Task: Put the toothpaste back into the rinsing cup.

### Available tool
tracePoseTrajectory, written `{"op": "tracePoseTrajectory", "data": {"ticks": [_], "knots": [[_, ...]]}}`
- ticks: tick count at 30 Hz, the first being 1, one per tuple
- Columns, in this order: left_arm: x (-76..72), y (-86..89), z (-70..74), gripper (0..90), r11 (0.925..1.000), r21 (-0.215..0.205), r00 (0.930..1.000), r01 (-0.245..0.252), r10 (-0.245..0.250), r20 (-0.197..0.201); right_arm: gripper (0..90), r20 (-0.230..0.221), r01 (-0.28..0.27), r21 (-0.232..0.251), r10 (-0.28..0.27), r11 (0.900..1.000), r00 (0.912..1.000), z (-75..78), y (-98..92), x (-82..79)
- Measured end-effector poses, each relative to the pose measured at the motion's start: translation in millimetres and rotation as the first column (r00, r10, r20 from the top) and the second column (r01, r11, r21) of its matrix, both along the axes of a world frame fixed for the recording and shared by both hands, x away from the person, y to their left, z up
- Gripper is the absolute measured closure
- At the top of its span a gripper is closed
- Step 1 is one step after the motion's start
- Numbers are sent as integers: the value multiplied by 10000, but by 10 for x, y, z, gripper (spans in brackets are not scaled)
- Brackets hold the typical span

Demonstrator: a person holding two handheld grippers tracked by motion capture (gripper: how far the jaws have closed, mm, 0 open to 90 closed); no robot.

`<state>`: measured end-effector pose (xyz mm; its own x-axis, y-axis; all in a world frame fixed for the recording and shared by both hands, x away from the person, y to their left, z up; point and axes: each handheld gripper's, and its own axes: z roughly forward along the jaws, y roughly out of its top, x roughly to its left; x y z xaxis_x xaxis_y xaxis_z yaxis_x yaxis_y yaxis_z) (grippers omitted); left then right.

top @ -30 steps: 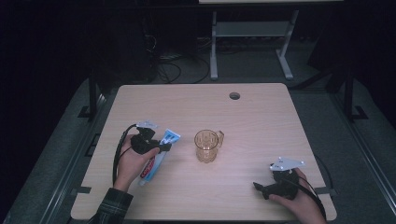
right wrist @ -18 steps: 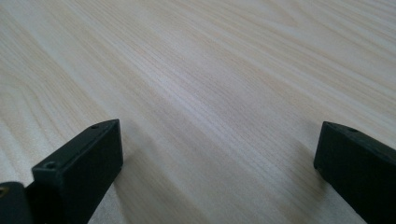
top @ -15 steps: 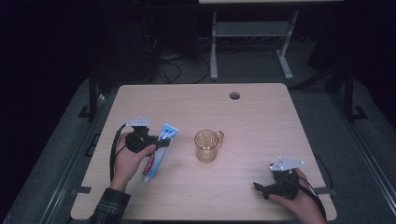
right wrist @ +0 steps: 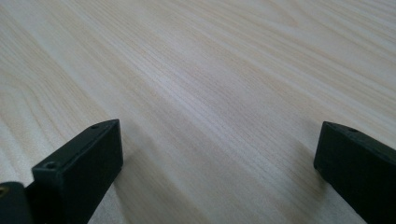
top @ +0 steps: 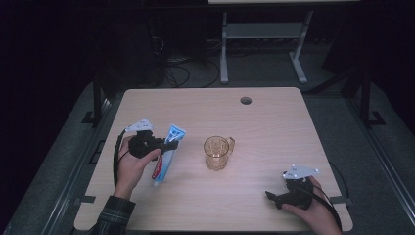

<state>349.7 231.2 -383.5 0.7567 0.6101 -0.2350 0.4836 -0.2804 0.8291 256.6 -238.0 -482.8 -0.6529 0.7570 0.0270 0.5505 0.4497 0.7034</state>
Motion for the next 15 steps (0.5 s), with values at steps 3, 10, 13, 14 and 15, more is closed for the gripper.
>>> {"op": "tracePoseTrajectory", "data": {"ticks": [3, 10, 13, 14, 15], "knots": [[-2, -12, 27, 736, 10000, -7, 10000, 79, -79, 49, 5, -7, 6, 14, -6, 10000, 10000, 0, 1, -1], [12, -71, 97, 736, 9995, -169, 9993, 252, -247, 298, 5, 18, 1, -24, -1, 10000, 10000, 0, -1, 1], [28, -96, 131, 736, 9990, -274, 9987, 347, -337, 381, 5, 24, 1, -29, -1, 10000, 10000, -1, -1, 1], [30, -100, 142, 735, 9990, -259, 9986, 358, -347, 390, 5, 21, 1, -26, -1, 10000, 10000, 0, -1, 1], [32, -106, 151, 736, 9989, -289, 9984, 362, -349, 441, 5, 22, -2, -24, 2, 10000, 10000, -1, -1, 1]]}}
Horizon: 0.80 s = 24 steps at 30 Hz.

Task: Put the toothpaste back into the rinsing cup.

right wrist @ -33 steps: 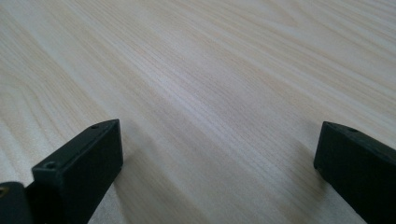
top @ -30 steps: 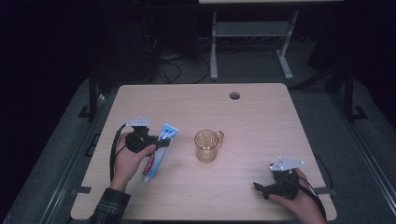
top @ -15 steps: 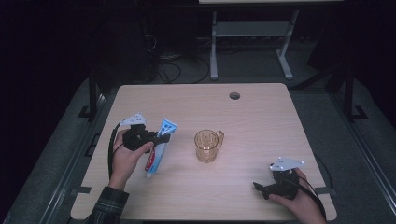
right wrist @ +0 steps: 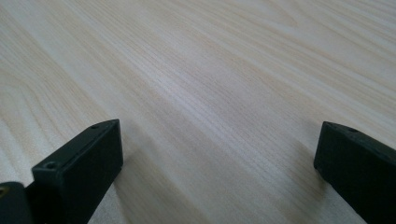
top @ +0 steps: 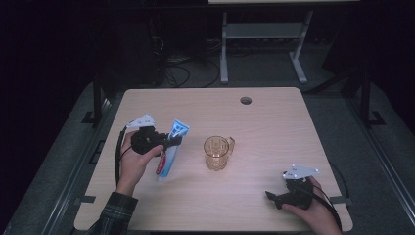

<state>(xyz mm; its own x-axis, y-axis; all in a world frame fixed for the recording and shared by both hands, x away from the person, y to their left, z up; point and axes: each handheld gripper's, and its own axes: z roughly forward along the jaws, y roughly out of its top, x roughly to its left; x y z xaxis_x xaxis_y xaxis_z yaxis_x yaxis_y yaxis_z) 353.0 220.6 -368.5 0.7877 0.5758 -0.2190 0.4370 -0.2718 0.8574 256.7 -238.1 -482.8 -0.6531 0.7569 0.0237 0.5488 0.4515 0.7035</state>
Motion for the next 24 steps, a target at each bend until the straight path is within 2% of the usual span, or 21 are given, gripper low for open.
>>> {"op": "tracePoseTrajectory", "data": {"ticks": [6, 24], "knots": [[29, -43, 93, 736, 9997, -207, 9998, 139, -136, 135, 5, -10, 3, 2, -3, 10000, 10000, 0, 0, 0], [135, -236, 333, 735, 9980, -364, 9968, 512, -488, 631, 5, -11, 4, 7, -4, 10000, 10000, 0, 0, 0]]}}
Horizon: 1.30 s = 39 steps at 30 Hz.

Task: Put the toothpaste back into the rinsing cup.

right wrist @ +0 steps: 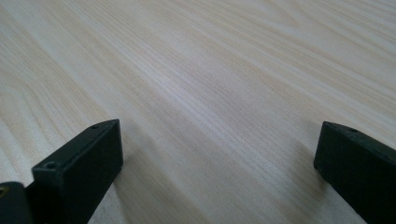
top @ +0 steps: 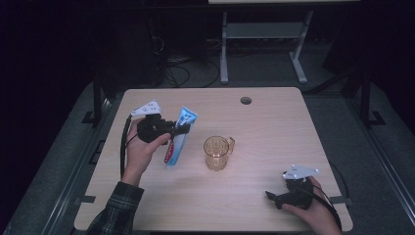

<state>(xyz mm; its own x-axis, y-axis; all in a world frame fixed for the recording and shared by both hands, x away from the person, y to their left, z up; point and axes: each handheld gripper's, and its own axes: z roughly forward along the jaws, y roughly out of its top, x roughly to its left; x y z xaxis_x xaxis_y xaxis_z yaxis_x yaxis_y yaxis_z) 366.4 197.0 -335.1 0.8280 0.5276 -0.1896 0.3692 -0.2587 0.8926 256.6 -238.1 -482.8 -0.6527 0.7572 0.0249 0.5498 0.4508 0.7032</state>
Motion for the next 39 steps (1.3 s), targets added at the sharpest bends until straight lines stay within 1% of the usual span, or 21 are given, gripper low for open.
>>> {"op": "tracePoseTrajectory", "data": {"ticks": [6, 10, 20, 25, 29, 30, 39], "knots": [[23, -55, 73, 735, 9999, -104, 9999, 76, -75, 121, 5, -9, 2, 19, -2, 10000, 10000, 1, 1, -1], [48, -121, 142, 735, 9997, -183, 9995, 168, -163, 277, 6, -12, 5, 29, -4, 10000, 10000, 1, 2, -1], [99, -210, 244, 735, 9988, -384, 9985, 316, -298, 465, 6, -14, 6, 30, -6, 10000, 10000, 1, 2, -2], [114, -297, 287, 735, 9979, -461, 9974, 466, -440, 568, 5, -64, 38, 46, -38, 10000, 10000, 3, 4, -5], [139, -394, 327, 735, 9960, -575, 9956, 680, -640, 684, 5, -28, 12, 37, -12, 10000, 10000, 2, 2, -3], [139, -394, 327, 735, 9960, -575, 9956, 680, -640, 684, 5, -28, 12, 37, -12, 10000, 10000, 2, 2, -3], [192, -576, 397, 735, 9936, -657, 9928, 922, -868, 821, 5, -83, 35, 37, -34, 10000, 10000, 4, 5, -10]]}}
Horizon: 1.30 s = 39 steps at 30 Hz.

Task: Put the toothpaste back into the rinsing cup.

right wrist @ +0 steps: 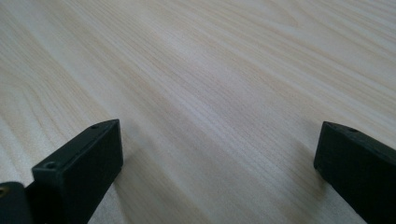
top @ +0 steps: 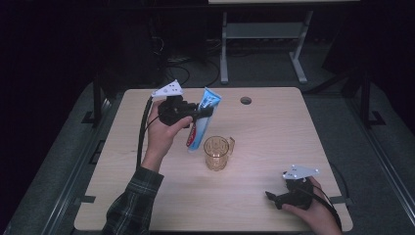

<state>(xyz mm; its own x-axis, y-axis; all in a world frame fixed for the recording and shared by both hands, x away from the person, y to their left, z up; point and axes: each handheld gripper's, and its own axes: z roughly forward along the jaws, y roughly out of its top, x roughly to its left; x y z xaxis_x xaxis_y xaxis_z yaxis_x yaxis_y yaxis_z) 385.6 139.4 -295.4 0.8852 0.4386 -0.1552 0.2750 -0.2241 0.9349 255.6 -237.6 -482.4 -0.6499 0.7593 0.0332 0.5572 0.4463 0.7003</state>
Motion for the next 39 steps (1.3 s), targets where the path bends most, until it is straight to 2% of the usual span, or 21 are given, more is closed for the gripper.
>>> {"op": "tracePoseTrajectory", "data": {"ticks": [16, 23, 34, 39], "knots": [[90, -298, 34, 735, 9983, -334, 9988, 470, -464, 181, 5, 10, -3, 3, 3, 10000, 10000, 0, 1, -3], [117, -400, 10, 735, 9976, -312, 9979, 615, -609, 205, 5, 3, -28, 9, 28, 10000, 10000, 0, 2, -5], [176, -537, -123, 731, 9964, -251, 9965, 812, -807, 208, 5, -27, -22, 45, 22, 10000, 10000, 2, 6, -10], [180, -566, -203, 730, 9960, -70, 9959, 895, -894, 166, 5, -36, -34, 45, 35, 10000, 10000, 2, 6, -12]]}}
